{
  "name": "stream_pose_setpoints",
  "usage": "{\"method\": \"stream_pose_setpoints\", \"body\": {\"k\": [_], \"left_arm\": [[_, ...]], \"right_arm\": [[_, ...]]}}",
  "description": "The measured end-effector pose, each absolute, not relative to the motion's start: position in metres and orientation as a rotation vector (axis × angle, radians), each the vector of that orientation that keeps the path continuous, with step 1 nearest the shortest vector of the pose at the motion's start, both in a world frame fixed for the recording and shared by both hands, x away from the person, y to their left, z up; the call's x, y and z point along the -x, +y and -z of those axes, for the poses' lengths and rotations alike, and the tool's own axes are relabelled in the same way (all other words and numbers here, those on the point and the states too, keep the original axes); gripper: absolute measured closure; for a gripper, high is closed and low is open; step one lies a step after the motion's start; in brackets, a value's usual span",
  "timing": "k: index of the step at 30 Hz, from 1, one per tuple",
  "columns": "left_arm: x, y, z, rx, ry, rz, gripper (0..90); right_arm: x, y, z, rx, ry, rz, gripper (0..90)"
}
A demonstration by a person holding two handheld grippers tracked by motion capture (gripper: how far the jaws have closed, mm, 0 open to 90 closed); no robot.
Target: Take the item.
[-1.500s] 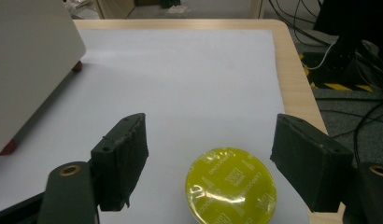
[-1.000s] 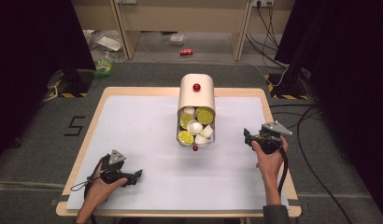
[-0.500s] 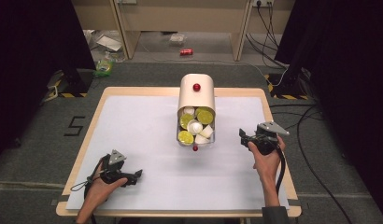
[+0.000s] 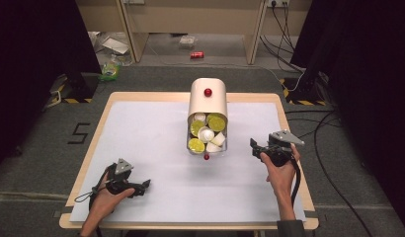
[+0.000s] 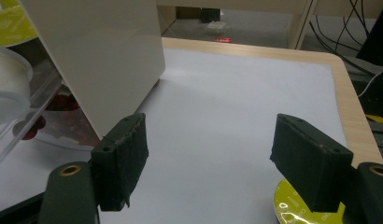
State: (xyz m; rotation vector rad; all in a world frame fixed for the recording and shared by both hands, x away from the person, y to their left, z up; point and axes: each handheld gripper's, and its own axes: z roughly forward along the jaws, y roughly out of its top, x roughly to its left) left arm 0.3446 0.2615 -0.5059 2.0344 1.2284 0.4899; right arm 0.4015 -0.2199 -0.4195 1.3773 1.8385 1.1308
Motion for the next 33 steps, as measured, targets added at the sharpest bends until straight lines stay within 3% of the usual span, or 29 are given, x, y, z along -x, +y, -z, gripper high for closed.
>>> {"method": "stream_pose_setpoints", "body": {"k": [33], "left_arm": [[-0.345,0.262,0.506,-2.037,1.227,-0.490,0.0]], "right_arm": [[-0.373,-0.198,0.416,-1.297,1.902,-1.185,26.6]]}}
